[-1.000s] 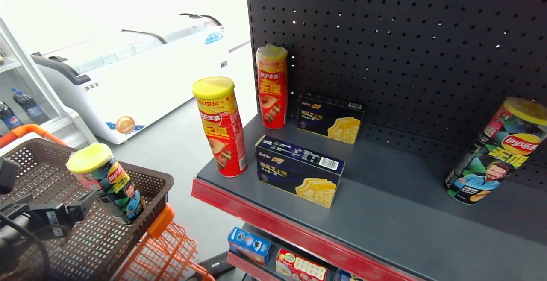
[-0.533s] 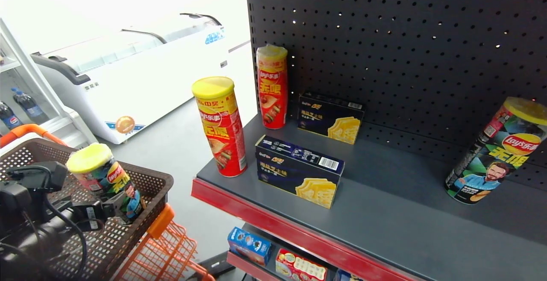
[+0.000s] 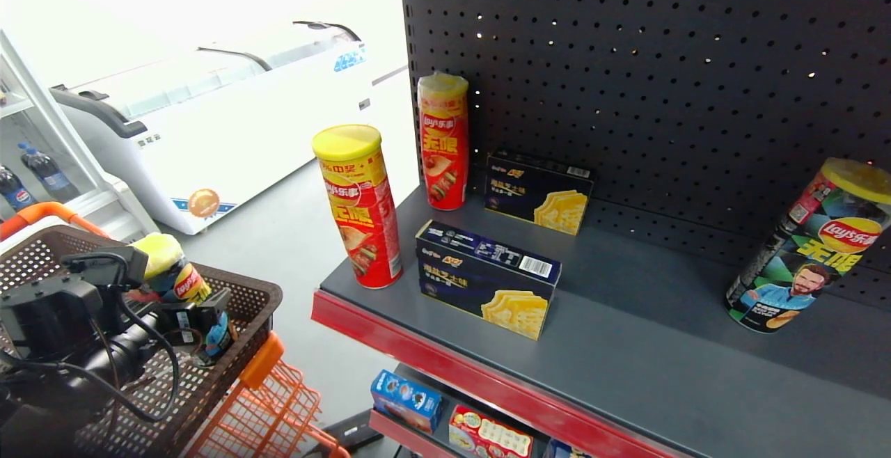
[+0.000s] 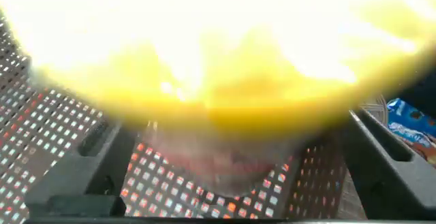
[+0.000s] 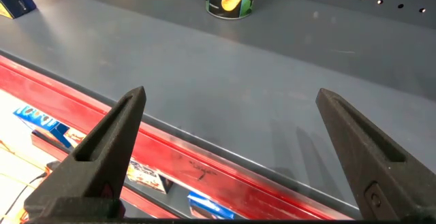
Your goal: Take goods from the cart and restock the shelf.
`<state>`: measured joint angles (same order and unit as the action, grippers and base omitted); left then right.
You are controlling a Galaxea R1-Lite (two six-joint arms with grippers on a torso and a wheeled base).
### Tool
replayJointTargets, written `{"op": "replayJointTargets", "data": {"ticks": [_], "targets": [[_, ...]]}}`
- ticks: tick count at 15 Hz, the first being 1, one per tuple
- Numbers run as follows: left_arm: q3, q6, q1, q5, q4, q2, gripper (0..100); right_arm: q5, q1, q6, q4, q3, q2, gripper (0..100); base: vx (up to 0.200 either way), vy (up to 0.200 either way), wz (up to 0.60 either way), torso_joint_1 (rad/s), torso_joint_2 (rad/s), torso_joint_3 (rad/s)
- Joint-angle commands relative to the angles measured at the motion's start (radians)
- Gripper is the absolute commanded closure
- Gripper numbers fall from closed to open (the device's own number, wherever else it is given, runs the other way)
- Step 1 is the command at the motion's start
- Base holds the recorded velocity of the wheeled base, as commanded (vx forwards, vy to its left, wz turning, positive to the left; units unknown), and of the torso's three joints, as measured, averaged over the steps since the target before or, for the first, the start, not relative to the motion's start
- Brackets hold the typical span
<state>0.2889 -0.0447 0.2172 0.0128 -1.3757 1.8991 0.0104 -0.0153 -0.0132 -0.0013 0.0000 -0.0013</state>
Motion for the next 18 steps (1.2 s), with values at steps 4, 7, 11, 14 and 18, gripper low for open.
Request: {"op": "replayJointTargets", "data": {"ticks": [4, 7, 11, 14, 18], "targets": [[0.055, 0.005, 0.016, 0.000, -0.014, 0.067, 0, 0.000, 0.000, -0.001, 0.000, 0.000, 0.001, 0, 0.000, 0.000, 0.00, 0.000, 0.00, 0.000], [0.076, 0.002, 0.013, 0.000, -0.009, 0.070, 100, 0.000, 0.000, -0.001, 0.000, 0.000, 0.001, 0, 0.000, 0.000, 0.00, 0.000, 0.00, 0.000], [0.072, -0.004, -0.007, -0.008, -0.014, 0.044, 100, -0.001, 0.000, -0.001, 0.000, 0.000, 0.001, 0, 0.000, 0.000, 0.00, 0.000, 0.00, 0.000], [0.072, -0.004, -0.042, -0.005, 0.020, -0.095, 100, 0.000, 0.000, -0.001, 0.000, 0.000, 0.001, 0, 0.000, 0.000, 0.00, 0.000, 0.00, 0.000], [0.081, -0.017, -0.101, 0.000, 0.161, -0.305, 100, 0.000, 0.000, -0.001, 0.000, 0.000, 0.001, 0, 0.000, 0.000, 0.00, 0.000, 0.00, 0.000]]}}
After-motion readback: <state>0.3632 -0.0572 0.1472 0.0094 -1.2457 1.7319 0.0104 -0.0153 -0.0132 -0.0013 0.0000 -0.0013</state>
